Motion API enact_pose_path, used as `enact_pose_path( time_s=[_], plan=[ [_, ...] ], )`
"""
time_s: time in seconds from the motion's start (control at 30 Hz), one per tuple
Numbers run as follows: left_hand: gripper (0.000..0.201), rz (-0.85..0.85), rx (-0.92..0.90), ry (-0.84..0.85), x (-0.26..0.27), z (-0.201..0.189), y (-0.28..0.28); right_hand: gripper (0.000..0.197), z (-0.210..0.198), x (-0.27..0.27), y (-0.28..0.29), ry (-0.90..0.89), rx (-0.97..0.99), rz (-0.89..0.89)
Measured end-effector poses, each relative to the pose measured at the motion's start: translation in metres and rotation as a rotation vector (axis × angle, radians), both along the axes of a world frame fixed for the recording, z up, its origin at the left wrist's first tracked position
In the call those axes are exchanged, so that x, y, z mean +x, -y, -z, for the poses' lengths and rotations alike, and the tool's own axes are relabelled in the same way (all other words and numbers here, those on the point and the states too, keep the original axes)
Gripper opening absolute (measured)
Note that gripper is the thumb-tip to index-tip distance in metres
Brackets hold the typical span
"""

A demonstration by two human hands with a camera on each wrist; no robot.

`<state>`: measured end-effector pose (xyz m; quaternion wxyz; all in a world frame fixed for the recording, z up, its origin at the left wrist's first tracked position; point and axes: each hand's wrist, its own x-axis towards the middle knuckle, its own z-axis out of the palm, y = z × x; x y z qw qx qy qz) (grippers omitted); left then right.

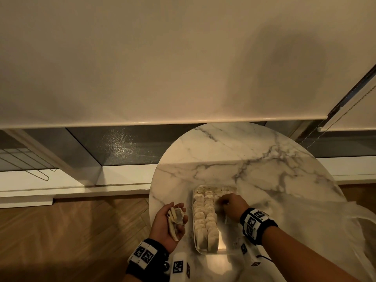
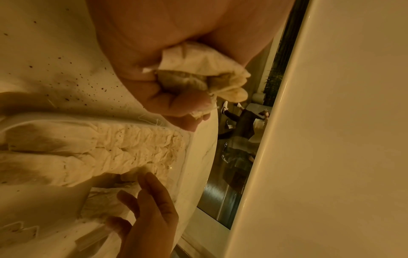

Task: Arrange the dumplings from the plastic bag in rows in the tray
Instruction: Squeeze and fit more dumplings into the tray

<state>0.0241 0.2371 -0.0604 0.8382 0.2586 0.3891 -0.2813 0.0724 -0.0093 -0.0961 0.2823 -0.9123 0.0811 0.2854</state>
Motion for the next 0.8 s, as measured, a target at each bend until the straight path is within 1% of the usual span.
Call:
enact_pose_path(
  time_s=[0.2,0.4,0.47,0.57,0.67,0.73,0.8],
  plan=[
    [0.030,0.009,0.025,-0.004,-0.001,-0.003,0.003,0.029,0.000,0.000,-0.007,0.025,-0.034,-0.001],
    [0.033,-0.036,-0.007,0.006,-0.001,-0.007,0.008,0.031,-0.006,-0.005,-0.005,0.075,0.031,0.006],
    [0.033,-0.048,-0.033,0.021,-0.002,-0.009,0.012,0.028,-0.019,-0.010,-0.005,0.141,0.092,0.041],
    [0.040,-0.068,-0.089,0.050,-0.003,-0.014,0.019,0.013,-0.056,-0.028,-0.012,0.269,0.296,0.085],
    [0.047,-0.078,-0.118,0.071,-0.002,-0.018,0.027,0.003,-0.094,-0.052,-0.022,0.355,0.460,0.035],
    [0.049,-0.042,-0.106,0.089,-0.001,-0.019,0.034,0.010,-0.109,-0.062,-0.028,0.419,0.438,-0.059],
    [0.053,0.010,-0.113,0.125,-0.001,-0.026,0.043,0.018,-0.112,-0.065,-0.034,0.491,0.350,-0.154]
  ],
)
